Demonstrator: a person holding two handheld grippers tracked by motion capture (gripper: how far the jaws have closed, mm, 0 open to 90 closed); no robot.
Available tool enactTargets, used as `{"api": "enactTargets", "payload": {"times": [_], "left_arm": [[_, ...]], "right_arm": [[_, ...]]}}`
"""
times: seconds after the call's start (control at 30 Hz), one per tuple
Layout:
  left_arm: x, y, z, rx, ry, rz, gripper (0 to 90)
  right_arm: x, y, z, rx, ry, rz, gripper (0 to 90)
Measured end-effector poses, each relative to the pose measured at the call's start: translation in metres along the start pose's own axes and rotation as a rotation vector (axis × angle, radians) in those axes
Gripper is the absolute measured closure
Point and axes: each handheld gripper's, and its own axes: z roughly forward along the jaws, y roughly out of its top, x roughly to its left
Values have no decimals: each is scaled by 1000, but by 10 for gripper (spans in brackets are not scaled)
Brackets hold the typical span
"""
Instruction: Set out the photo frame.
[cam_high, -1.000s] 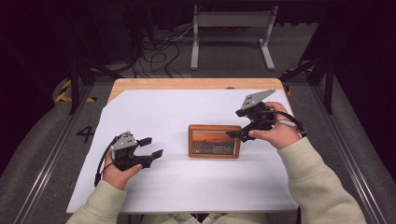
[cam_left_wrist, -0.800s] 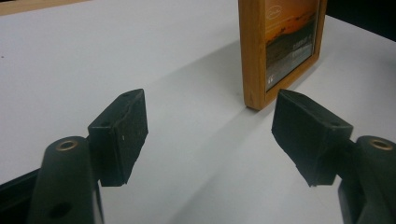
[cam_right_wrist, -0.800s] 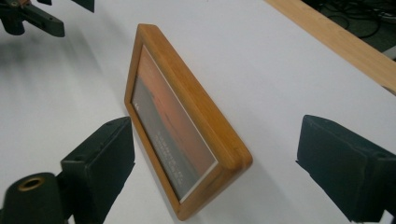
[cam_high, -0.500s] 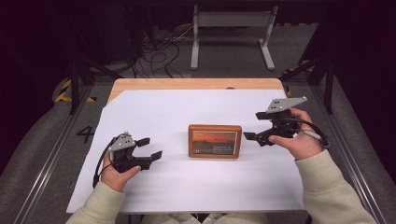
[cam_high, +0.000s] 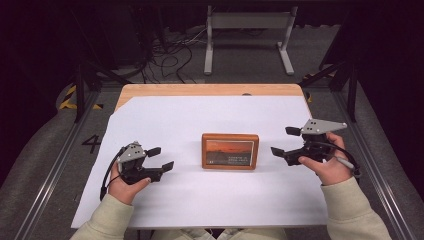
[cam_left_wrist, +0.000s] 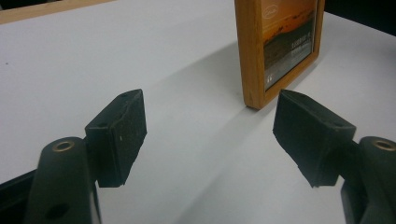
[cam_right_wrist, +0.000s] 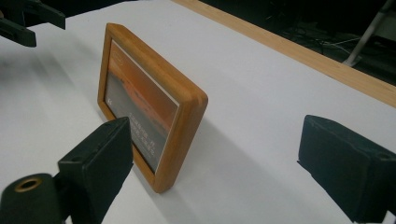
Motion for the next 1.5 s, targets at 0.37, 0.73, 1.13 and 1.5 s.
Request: {"api": "enactTargets", "payload": {"times": [0.37, 0.73, 1.13, 1.5], "left_arm": [[0, 0, 0, 7, 16, 6, 255], [-1, -2, 0, -26, 24, 20, 241], [3, -8, 4, -24, 0, -7, 245], [3, -9, 6, -14, 10, -10, 244]], "right_arm": [[1, -38, 3, -52, -30, 30, 115], [0, -68, 5, -112, -58, 27, 114], [-4, -94, 18, -92, -55, 53, 112], [-7, -95, 26, -70, -90, 99, 109]]}}
